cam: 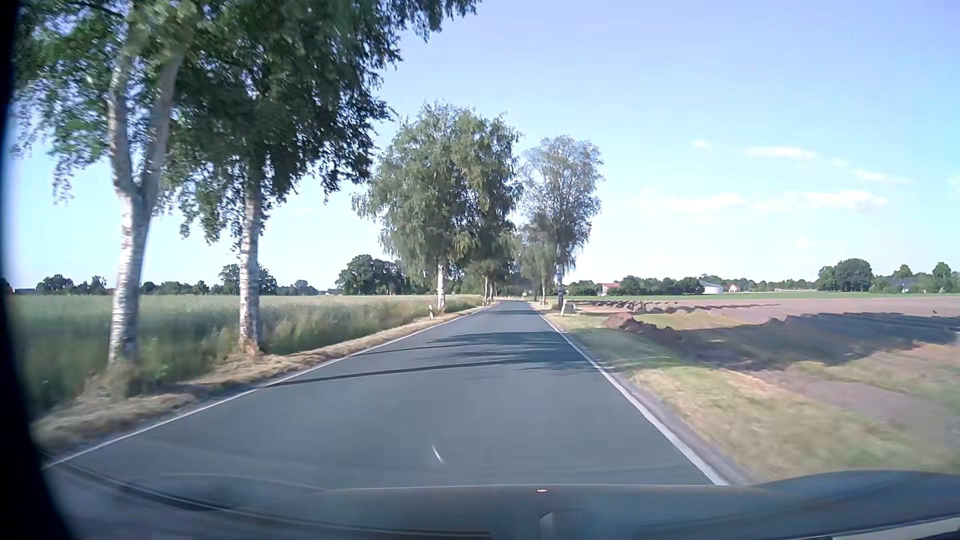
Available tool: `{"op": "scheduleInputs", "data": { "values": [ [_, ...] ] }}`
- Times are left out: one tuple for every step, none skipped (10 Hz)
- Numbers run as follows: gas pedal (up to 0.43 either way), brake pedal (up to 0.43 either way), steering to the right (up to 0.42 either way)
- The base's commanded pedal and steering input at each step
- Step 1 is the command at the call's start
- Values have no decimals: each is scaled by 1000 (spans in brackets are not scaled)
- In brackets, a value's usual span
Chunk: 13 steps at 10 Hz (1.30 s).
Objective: Follow the waypoints while adhering to traffic rules and regulations
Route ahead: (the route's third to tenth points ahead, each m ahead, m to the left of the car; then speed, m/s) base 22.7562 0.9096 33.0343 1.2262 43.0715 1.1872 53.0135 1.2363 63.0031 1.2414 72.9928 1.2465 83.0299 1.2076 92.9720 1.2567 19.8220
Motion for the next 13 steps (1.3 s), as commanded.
{"op": "scheduleInputs", "data": {
  "values": [
    [339,6,-1],
    [339,6,0],
    [339,6,0],
    [339,6,-1],
    [339,6,0],
    [339,6,1],
    [339,6,2],
    [339,6,2],
    [339,6,2],
    [339,6,2],
    [339,6,2],
    [339,6,2],
    [339,6,2]
  ]
}}
